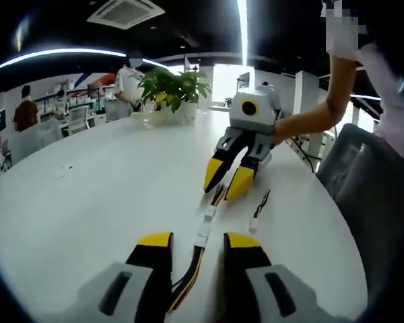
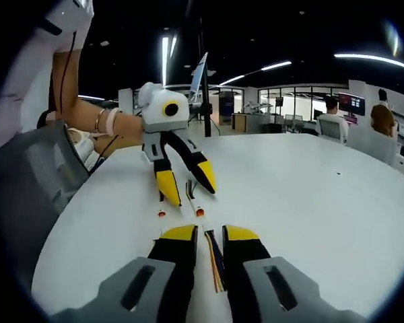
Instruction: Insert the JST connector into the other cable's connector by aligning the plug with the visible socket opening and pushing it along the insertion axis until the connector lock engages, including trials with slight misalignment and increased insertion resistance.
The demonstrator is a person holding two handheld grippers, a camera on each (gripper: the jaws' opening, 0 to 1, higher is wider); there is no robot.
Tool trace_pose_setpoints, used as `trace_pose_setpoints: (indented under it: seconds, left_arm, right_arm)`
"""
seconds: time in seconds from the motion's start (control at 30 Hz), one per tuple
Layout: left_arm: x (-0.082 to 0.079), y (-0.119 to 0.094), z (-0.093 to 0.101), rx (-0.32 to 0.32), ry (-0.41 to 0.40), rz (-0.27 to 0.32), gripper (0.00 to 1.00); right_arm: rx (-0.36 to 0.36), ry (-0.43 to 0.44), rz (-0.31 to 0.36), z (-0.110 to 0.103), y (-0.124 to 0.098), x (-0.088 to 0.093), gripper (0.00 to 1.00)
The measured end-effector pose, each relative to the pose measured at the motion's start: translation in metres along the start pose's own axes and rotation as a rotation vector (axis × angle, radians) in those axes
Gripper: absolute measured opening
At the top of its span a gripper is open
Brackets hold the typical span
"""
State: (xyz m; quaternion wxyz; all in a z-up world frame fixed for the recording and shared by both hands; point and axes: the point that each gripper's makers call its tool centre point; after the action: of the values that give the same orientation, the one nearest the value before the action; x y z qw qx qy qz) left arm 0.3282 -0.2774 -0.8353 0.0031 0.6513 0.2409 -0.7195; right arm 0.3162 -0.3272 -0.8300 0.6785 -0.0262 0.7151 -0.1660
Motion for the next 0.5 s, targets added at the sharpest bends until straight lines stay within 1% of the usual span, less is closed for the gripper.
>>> trace_pose_setpoints:
  seconds: [0.03, 0.1, 0.13, 0.17, 0.23, 0.33, 0.4, 0.43, 0.5]
  left_arm:
    - [-0.0003, -0.0002, -0.0002, 0.003, 0.001, 0.011, 0.22]
    - [-0.0016, -0.0007, -0.0010, 0.010, -0.014, 0.048, 0.21]
    - [-0.0007, -0.0005, -0.0022, 0.013, -0.023, 0.058, 0.20]
    - [0.0013, -0.0004, -0.0034, 0.015, -0.040, 0.062, 0.20]
    - [0.0045, -0.0008, -0.0047, 0.018, -0.045, 0.061, 0.20]
    - [0.0010, -0.0002, 0.0032, 0.037, -0.057, 0.078, 0.19]
    - [0.0019, 0.0008, 0.0032, 0.043, -0.066, 0.092, 0.19]
    - [0.0023, 0.0017, 0.0027, 0.044, -0.064, 0.105, 0.17]
    - [0.0018, 0.0026, 0.0040, 0.057, -0.071, 0.119, 0.16]
  right_arm:
    - [-0.008, -0.003, 0.001, 0.0028, 0.0005, 0.0043, 0.12]
    - [-0.026, -0.002, 0.006, 0.0019, 0.0021, 0.0075, 0.11]
    - [-0.030, 0.000, 0.008, 0.0020, 0.0026, 0.0084, 0.11]
    - [-0.036, -0.001, 0.013, 0.0001, 0.0036, 0.0066, 0.11]
    - [-0.039, 0.003, 0.018, 0.0013, 0.0046, 0.0075, 0.10]
    - [-0.046, 0.023, 0.029, 0.0052, 0.0061, 0.0103, 0.08]
    - [-0.047, 0.031, 0.038, 0.0061, 0.0071, 0.0112, 0.07]
    - [-0.048, 0.033, 0.039, 0.0042, 0.0076, 0.0083, 0.08]
    - [-0.055, 0.028, 0.037, 0.0022, 0.0083, 0.0083, 0.07]
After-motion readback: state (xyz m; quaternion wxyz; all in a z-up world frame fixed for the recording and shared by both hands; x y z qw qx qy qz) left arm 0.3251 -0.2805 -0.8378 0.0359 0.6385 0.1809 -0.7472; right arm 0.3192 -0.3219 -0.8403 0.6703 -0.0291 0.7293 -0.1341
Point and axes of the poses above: the point that each gripper's makers call its tool centre point, and the gripper's own axes: y roughly forward along the fingers, z roughly to its right, x roughly out of its underside, and after that the axes turned 4 degrees about z, right-handed
